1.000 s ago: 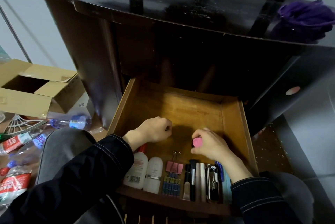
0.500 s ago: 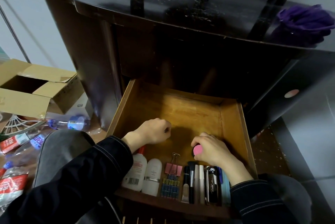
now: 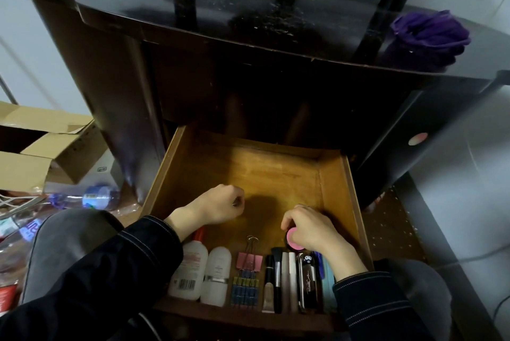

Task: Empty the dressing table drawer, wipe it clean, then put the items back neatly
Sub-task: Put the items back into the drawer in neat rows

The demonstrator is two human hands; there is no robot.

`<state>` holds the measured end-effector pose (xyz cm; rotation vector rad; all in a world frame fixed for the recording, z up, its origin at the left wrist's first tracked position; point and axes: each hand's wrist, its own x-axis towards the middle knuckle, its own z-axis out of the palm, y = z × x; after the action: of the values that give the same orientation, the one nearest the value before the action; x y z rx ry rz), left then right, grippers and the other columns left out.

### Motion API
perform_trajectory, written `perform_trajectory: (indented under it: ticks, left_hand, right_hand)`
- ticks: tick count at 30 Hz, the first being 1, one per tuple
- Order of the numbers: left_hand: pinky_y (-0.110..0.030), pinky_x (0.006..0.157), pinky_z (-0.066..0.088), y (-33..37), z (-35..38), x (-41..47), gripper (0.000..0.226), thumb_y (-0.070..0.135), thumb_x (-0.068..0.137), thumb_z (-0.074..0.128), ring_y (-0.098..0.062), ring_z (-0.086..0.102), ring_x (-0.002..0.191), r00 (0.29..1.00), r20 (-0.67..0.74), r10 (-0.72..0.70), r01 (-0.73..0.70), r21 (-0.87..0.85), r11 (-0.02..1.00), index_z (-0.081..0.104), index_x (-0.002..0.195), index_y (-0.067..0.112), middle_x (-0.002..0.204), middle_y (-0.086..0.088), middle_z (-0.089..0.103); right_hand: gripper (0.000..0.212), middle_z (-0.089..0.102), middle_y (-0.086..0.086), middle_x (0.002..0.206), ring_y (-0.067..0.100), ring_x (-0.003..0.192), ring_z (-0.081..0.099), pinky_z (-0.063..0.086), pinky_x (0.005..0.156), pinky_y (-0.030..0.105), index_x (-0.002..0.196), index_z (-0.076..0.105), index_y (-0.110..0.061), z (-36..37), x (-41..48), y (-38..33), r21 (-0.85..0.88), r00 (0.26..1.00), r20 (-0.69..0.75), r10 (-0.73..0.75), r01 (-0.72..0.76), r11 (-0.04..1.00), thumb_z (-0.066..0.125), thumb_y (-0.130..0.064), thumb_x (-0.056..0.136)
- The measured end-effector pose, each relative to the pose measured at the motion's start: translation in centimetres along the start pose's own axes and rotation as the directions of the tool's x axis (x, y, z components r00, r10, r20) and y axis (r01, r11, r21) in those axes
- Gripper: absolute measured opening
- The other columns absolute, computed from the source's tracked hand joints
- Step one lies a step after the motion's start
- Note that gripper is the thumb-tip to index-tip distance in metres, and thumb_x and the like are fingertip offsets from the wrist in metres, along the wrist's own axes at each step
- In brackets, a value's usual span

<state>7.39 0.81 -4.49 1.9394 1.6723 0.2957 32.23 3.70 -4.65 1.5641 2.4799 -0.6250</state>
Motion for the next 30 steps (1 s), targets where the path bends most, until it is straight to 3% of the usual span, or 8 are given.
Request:
perform_trajectory:
  ticks: [2, 5, 9, 14, 18, 23, 26, 30]
  left_hand:
    - [-0.025, 0.060, 0.048, 0.4, -0.2, 0.1, 0.016, 0.013, 0.090, 0.063, -0.018, 0.065, 0.077, 0.999, 0.034, -0.029, 0.033, -0.111, 0.993, 0.064, 0.107, 0.014, 0.096, -0.004, 0.068]
    - [-0.024, 0.055, 0.048, 1.3, -0.6, 0.1, 0.038, 0.001, 0.089, 0.064, -0.017, 0.065, 0.070, 0.994, 0.113, -0.015, 0.055, -0.365, 0.929, 0.055, 0.124, 0.012, 0.104, -0.009, 0.071]
    - [-0.031, 0.062, 0.061, 2.2, -0.9, -0.6, 0.049, 0.007, 0.096, 0.064, -0.024, 0.073, 0.075, 0.983, 0.172, 0.068, 0.044, -0.577, 0.816, 0.040, 0.139, 0.008, 0.094, -0.005, 0.073]
    - [-0.047, 0.070, 0.062, 2.5, -0.7, -0.7, 0.032, 0.011, 0.097, 0.064, -0.033, 0.073, 0.076, 0.991, 0.105, 0.084, -0.013, -0.547, 0.837, 0.049, 0.123, 0.000, 0.090, -0.011, 0.072]
    - [-0.039, 0.063, 0.062, 2.2, -0.7, -0.4, 0.026, 0.012, 0.093, 0.070, -0.032, 0.074, 0.072, 0.996, 0.039, 0.081, -0.047, -0.544, 0.838, 0.052, 0.110, 0.003, 0.087, -0.014, 0.075]
    - [-0.041, 0.065, 0.062, 2.1, -1.4, -0.7, 0.038, 0.023, 0.087, 0.078, -0.023, 0.073, 0.069, 0.994, -0.101, 0.045, -0.085, -0.440, 0.894, 0.056, 0.115, 0.009, 0.084, -0.007, 0.074]
    - [-0.034, 0.070, 0.058, 1.5, -3.1, -1.7, 0.031, 0.034, 0.085, 0.079, -0.004, 0.066, 0.074, 0.929, -0.369, 0.023, -0.082, -0.146, 0.986, 0.063, 0.107, 0.020, 0.087, 0.009, 0.069]
    - [-0.021, 0.067, 0.051, -0.6, -6.3, -5.1, 0.011, 0.030, 0.087, 0.074, -0.002, 0.061, 0.078, 0.757, -0.652, 0.045, -0.116, -0.066, 0.991, 0.067, 0.095, 0.025, 0.087, 0.015, 0.066]
  right_hand:
    - [0.013, 0.056, -0.020, 0.105, 0.003, 0.097, 0.058, 0.051, 0.082, 0.028, 0.095, 0.068, -0.038, -0.3, 0.2, -0.5, 0.150, 0.997, -0.073, -0.019, 0.030, 0.988, 0.067, -0.025, 0.093]
    - [0.013, 0.065, -0.019, 0.104, -0.001, 0.097, 0.061, 0.048, 0.077, 0.017, 0.103, 0.070, -0.036, -0.7, 0.4, -1.8, 0.457, 0.984, -0.175, -0.015, 0.094, 0.885, 0.064, -0.026, 0.096]
    - [0.022, 0.065, -0.018, 0.105, -0.002, 0.097, 0.062, 0.045, 0.070, 0.009, 0.116, 0.066, -0.035, -0.9, 0.2, -2.7, 0.577, 0.982, -0.188, -0.020, 0.127, 0.807, 0.066, -0.027, 0.096]
    - [0.022, 0.070, -0.017, 0.106, 0.000, 0.093, 0.066, 0.055, 0.080, 0.019, 0.114, 0.072, -0.030, -1.0, 0.1, -3.4, 0.571, 0.983, -0.176, -0.048, 0.141, 0.809, 0.071, -0.025, 0.092]
    - [0.023, 0.071, -0.016, 0.102, -0.001, 0.087, 0.066, 0.048, 0.066, 0.009, 0.112, 0.073, -0.030, -1.1, 0.0, -3.3, 0.584, 0.982, -0.186, -0.011, 0.120, 0.803, 0.075, -0.026, 0.089]
    - [0.018, 0.070, -0.010, 0.093, 0.002, 0.079, 0.065, 0.045, 0.060, 0.009, 0.103, 0.074, -0.028, -1.1, 0.2, -3.2, 0.635, 0.987, -0.160, 0.023, 0.085, 0.768, 0.079, -0.023, 0.087]
    - [0.014, 0.071, 0.000, 0.092, 0.009, 0.079, 0.067, 0.049, 0.060, 0.020, 0.097, 0.072, -0.025, -1.2, 0.6, -2.6, 0.726, 0.988, -0.125, 0.087, 0.031, 0.687, 0.077, -0.017, 0.087]
    - [0.020, 0.076, 0.005, 0.084, 0.012, 0.068, 0.068, 0.051, 0.055, 0.023, 0.105, 0.072, -0.014, -1.2, 1.0, -1.6, 0.884, 0.984, -0.037, 0.177, -0.050, 0.464, 0.076, -0.006, 0.087]
